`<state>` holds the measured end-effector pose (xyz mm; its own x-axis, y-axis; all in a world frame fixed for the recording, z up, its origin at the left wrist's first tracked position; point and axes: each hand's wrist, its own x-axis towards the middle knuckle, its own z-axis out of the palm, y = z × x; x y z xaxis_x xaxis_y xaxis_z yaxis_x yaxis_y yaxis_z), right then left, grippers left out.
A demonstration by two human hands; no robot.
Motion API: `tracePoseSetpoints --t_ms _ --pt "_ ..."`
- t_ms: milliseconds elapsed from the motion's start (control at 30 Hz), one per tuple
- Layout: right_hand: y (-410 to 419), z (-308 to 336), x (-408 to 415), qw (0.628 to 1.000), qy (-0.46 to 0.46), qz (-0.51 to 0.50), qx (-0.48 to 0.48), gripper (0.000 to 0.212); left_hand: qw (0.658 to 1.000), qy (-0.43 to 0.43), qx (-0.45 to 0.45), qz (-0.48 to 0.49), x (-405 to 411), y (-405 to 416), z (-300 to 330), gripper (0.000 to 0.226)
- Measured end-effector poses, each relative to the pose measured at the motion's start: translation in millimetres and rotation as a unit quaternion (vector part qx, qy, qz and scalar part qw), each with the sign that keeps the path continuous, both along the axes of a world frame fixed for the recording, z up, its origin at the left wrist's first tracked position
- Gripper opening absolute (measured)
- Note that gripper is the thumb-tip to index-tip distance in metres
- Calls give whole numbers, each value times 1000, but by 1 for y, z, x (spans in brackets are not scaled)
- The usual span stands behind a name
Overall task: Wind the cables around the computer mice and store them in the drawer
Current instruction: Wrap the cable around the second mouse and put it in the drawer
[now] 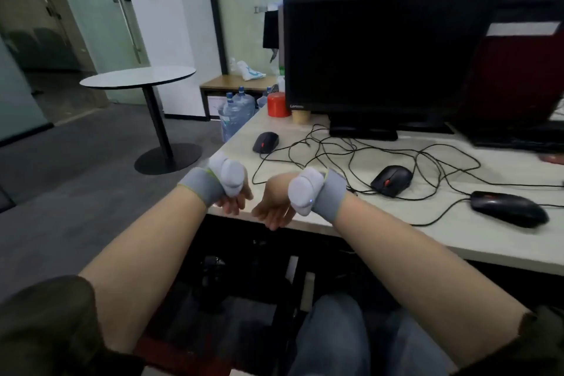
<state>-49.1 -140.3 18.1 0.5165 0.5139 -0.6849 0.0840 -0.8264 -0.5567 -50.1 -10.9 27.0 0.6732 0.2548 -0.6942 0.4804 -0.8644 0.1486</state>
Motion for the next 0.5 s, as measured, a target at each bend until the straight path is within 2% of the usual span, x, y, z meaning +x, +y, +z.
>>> tracePoseSetpoints --t_ms 100,200,300,400,500 --pt "-59 42 21 994 -87 -50 40 26 989 -128 -56 -36 40 -61 51 25" --pt "-117 62 40 981 -166 -91 40 23 946 -286 -52 -146 73 -117 59 28" --pt "-189 74 66 955 -248 -161 4 31 919 -323 -83 -209 99 -172 47 28" --pt "-260 67 91 934 -281 -214 -62 31 886 -354 -124 -271 115 -230 32 27" --pt "-303 50 99 905 -317 -185 -215 37 856 -368 -172 -321 115 -272 20 25"
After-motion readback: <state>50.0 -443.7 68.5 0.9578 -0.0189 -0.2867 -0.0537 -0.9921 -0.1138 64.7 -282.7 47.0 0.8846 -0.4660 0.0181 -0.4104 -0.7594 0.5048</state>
